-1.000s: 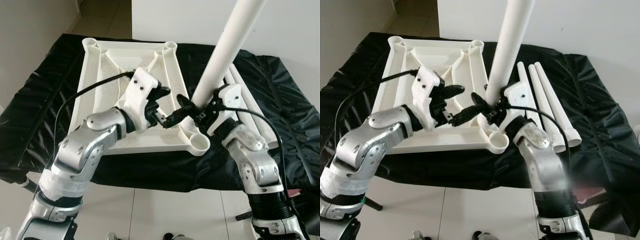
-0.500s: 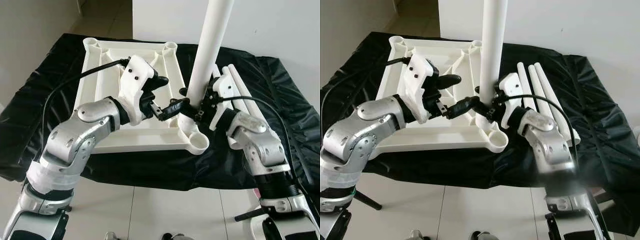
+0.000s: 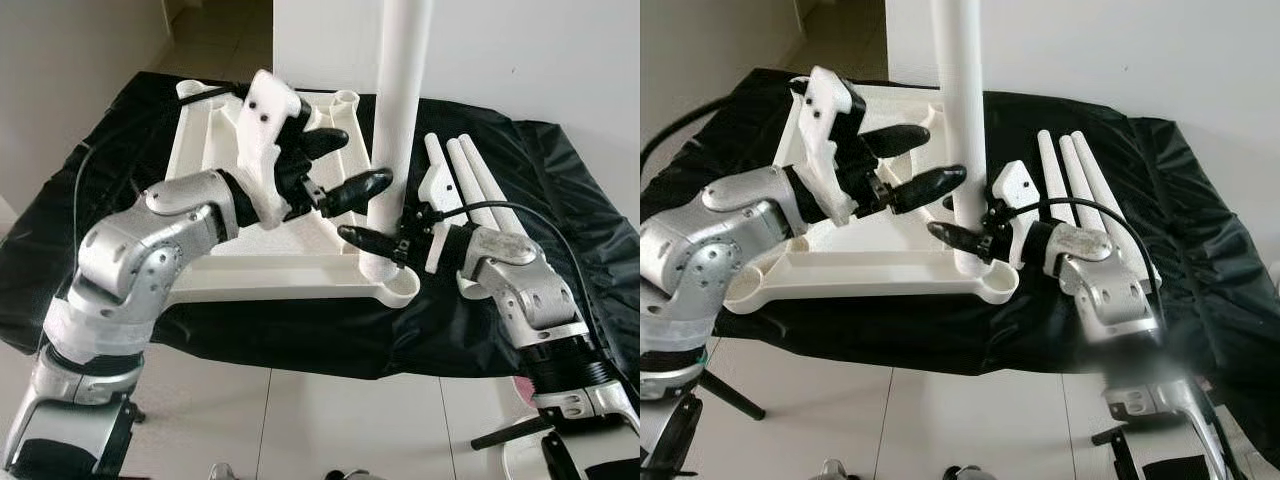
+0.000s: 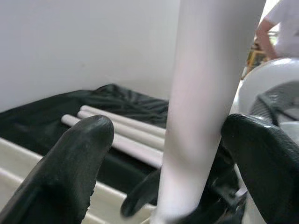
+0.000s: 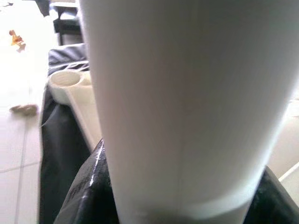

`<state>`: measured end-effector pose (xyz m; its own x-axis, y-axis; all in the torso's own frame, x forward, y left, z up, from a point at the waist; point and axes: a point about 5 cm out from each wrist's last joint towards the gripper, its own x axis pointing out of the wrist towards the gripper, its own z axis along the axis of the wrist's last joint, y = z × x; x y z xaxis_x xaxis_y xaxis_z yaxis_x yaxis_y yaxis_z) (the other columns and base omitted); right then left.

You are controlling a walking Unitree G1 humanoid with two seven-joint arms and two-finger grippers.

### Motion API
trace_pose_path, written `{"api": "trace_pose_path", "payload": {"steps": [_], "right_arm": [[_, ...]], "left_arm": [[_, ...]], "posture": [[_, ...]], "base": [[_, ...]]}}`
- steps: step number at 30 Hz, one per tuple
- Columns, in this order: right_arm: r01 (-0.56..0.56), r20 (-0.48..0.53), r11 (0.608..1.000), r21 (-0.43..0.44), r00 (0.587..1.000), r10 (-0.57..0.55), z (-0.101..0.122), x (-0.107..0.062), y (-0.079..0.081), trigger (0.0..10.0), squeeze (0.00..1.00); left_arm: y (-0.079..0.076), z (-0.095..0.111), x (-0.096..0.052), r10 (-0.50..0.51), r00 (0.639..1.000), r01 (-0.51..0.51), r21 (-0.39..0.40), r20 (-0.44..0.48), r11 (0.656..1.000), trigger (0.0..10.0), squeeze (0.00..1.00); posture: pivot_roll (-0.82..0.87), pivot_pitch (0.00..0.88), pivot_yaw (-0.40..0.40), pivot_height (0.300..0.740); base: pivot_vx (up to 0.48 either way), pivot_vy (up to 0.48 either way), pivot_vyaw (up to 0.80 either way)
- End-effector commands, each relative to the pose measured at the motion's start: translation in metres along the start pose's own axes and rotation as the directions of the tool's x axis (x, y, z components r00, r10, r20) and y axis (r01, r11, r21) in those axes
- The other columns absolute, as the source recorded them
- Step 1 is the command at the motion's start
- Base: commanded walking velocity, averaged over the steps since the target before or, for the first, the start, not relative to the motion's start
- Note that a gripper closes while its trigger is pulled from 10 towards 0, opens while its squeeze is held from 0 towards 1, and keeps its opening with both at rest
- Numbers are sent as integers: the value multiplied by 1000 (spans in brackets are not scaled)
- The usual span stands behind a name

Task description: Building children table

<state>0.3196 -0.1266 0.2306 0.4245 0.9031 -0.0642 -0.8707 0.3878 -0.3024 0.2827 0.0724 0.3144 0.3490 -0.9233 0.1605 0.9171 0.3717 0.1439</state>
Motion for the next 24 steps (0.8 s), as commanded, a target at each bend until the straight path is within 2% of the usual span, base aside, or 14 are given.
{"api": "trace_pose_path", "payload": {"steps": [1,4,5,7,17,18,24], "right_arm": [[-32,-14,999,-30,999,31,2,1,1,10000,0],[-59,-32,997,-41,998,58,0,0,2,10000,0],[-76,-44,996,-46,996,74,-1,1,2,10000,0],[-92,-54,995,-48,995,89,-2,1,2,10000,0],[-138,-58,989,-51,989,135,-1,2,3,10000,0],[-130,-57,990,-51,990,127,-1,3,2,10000,0],[-132,-55,990,-40,990,130,-1,2,1,10000,0]], "left_arm": [[-14,6,-2,-272,962,272,-1,18,962,10000,0],[-14,11,-1,-292,956,293,-14,38,956,10000,0],[-14,15,1,-316,946,320,-49,67,946,10000,0],[-15,18,2,-330,940,337,-70,86,939,10000,0],[-16,20,11,-359,929,368,-116,95,922,10000,0],[-14,22,12,-336,936,348,-133,106,928,39,0],[-10,23,13,-310,946,320,-129,98,938,0,0]], "posture": [[73,63,-87,740],[74,60,-87,740],[79,54,-89,740],[80,52,-89,740],[78,46,-90,740],[78,50,-91,740],[79,61,-94,740]], "base": [[0,0,0],[0,0,0],[0,0,0],[0,0,0],[0,0,0],[0,0,0],[0,0,0]]}}
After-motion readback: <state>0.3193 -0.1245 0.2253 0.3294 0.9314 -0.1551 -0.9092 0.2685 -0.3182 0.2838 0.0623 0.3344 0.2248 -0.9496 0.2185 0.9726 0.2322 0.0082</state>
